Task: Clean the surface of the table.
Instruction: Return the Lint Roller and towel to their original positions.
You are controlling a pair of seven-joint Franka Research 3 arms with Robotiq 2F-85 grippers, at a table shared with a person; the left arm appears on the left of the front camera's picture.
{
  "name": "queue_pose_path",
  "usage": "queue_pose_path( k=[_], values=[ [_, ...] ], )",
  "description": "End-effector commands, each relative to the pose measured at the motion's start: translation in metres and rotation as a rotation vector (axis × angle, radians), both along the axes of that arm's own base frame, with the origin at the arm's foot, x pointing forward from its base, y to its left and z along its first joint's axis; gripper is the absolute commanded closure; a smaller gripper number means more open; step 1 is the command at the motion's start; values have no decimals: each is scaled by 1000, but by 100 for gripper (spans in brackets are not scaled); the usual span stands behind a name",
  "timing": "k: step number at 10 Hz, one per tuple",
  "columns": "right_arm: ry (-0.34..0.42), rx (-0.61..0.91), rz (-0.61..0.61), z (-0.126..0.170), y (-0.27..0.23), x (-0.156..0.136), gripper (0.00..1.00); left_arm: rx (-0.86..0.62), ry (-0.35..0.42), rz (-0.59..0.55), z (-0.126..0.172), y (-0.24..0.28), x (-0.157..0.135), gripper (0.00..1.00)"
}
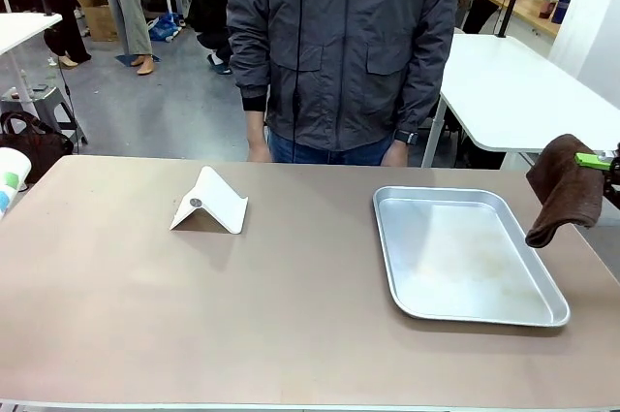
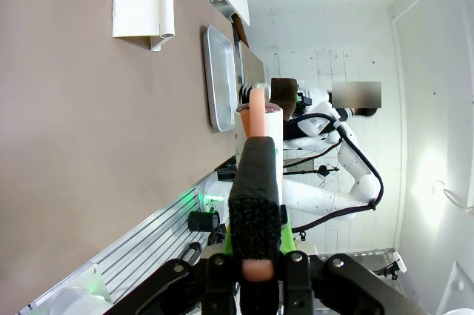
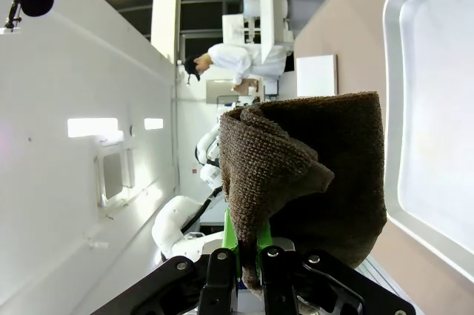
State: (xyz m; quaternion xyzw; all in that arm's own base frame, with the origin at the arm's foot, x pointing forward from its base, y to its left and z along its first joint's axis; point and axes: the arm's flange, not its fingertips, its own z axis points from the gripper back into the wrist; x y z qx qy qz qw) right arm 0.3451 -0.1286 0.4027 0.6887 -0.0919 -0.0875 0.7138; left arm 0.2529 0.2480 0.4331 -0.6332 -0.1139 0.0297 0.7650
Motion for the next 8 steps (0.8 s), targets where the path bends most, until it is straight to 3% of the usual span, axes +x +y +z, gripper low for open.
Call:
queue_pose_path(
  k=[1, 2, 4, 5, 8],
  values=[
    [0, 0, 0, 0, 0, 0, 90, -2, -6, -2, 2, -1, -1, 78],
    [-8, -9, 37, 2, 12, 1, 90, 0, 0, 0, 0, 0, 0, 78],
    [17, -109, 153, 10, 74, 26, 90, 59, 19, -50, 29, -42, 1, 78],
    [20, -156, 253, 12, 111, 43, 90, 140, 46, -83, 41, -69, 13, 78],
    [45, -169, 367, 4, 210, 87, 90, 296, 79, -84, 71, -154, 55, 78]
  ],
)
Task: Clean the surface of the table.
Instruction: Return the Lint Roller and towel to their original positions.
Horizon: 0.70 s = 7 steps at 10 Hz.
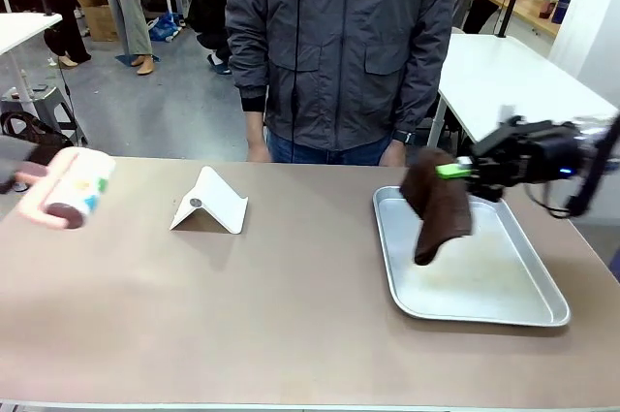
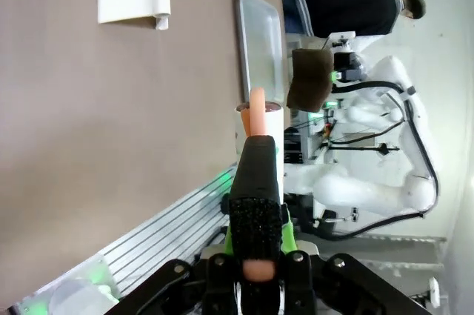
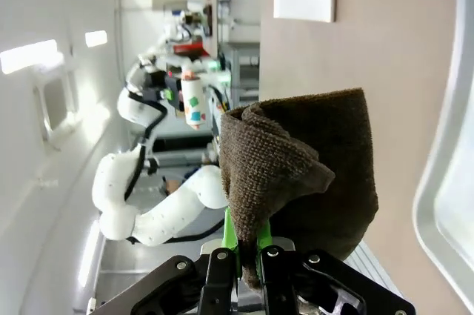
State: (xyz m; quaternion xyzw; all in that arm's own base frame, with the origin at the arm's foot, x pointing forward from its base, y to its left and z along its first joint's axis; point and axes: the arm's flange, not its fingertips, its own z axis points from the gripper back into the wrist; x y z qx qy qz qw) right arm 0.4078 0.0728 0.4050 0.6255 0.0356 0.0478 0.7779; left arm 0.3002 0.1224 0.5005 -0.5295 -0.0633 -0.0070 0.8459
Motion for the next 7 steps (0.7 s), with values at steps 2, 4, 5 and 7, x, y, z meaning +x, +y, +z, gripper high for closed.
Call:
queue_pose_path(
  k=[2, 4, 5, 7],
  values=[
    [11, 42, -5, -6, 62, 34, 90, 74, -19, 99, 11, -94, 26, 78],
    [3, 57, -53, -21, 97, 51, 90, 150, -47, 56, 11, -158, 44, 78],
    [30, 59, -80, -33, 100, 63, 90, 194, -68, 57, 8, -182, 57, 78],
    [74, 60, -122, -55, 96, 69, 90, 247, -81, 55, -4, -213, 77, 78]
  ],
)
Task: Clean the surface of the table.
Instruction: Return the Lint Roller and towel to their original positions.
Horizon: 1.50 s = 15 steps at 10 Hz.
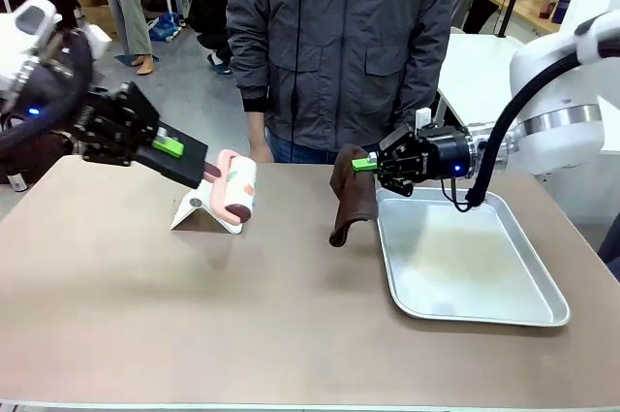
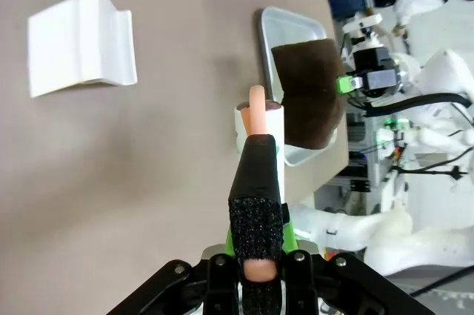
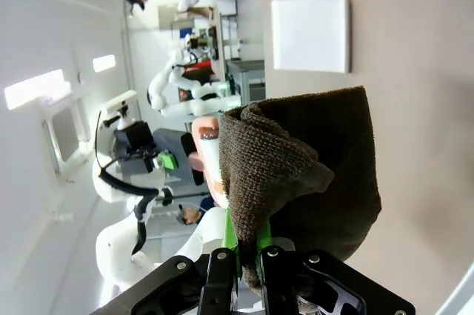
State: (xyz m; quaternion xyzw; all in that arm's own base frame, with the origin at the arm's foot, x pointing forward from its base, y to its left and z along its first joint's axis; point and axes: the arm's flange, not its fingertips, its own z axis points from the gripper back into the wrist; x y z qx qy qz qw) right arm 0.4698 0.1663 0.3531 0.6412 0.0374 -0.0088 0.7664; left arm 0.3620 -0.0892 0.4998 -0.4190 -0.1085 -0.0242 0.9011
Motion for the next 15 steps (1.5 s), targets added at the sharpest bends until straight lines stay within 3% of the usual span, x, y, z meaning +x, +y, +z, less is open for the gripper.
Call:
queue_pose_path(
  k=[1, 3, 4, 6, 7, 9, 11, 15],
  values=[
    [18, 27, -63, -12, -4, 7, 90, 4, 11, 26, -9, -6, 23, 78],
    [31, 49, -93, -11, -24, 3, 90, -55, 47, 59, -11, 7, 34, 78],
    [42, 4, -41, -19, -11, 6, 90, 25, 6, 23, -17, -10, 20, 78],
    [42, 4, -41, -19, -11, 6, 90, 25, 6, 23, -17, -10, 20, 78],
    [50, 7, -55, -22, -19, 7, 90, 14, 22, 29, -22, -5, 28, 78],
    [23, -39, 6, -36, 25, 26, 90, 96, 29, -38, -27, -26, 42, 78],
    [20, -71, -26, -44, 43, 32, 90, 190, 38, -44, -30, -44, 63, 78],
    [60, -192, -64, -55, 62, 37, 90, 293, 47, 42, -47, -61, 106, 78]
  ],
)
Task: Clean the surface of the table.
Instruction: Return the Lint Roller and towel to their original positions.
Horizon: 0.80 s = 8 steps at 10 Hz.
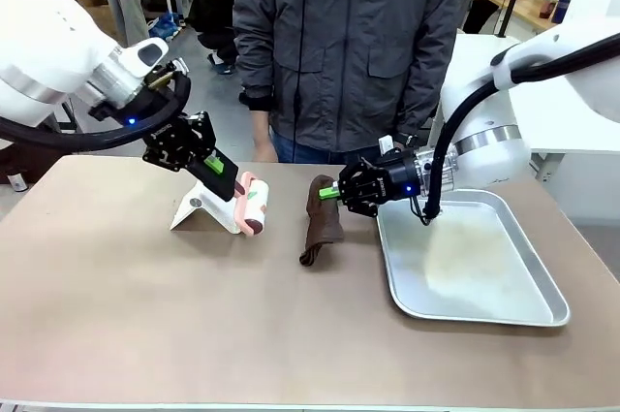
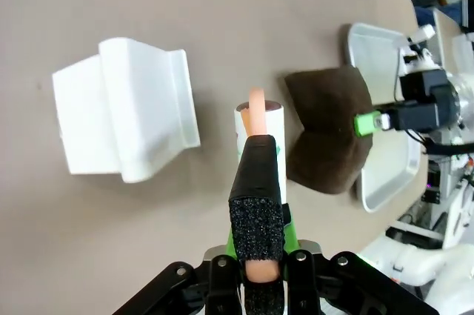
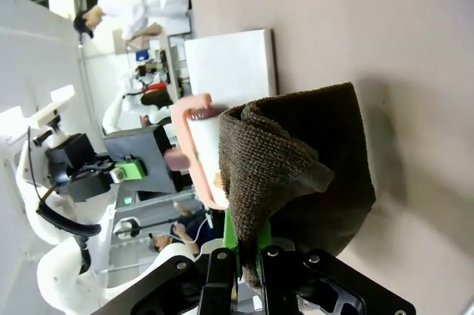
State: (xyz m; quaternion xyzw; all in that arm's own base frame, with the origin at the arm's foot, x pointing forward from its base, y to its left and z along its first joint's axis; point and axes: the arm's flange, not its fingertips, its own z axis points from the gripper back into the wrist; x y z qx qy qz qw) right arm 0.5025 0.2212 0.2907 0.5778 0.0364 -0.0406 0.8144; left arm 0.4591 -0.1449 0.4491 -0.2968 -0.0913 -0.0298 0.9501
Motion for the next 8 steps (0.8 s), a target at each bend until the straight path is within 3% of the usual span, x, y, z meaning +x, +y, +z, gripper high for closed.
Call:
queue_pose_path(
  k=[1, 4, 8],
  values=[
    [31, -38, -32, 7, 5, 6, 90, 41, 23, 58, 1, -2, 20, 78],
    [44, -47, -52, 6, 1, 8, 90, 53, 75, 118, -10, 14, 43, 78],
    [62, -107, -63, 6, -1, 10, 90, 21, 111, 84, -30, 25, 62, 78]
  ],
)
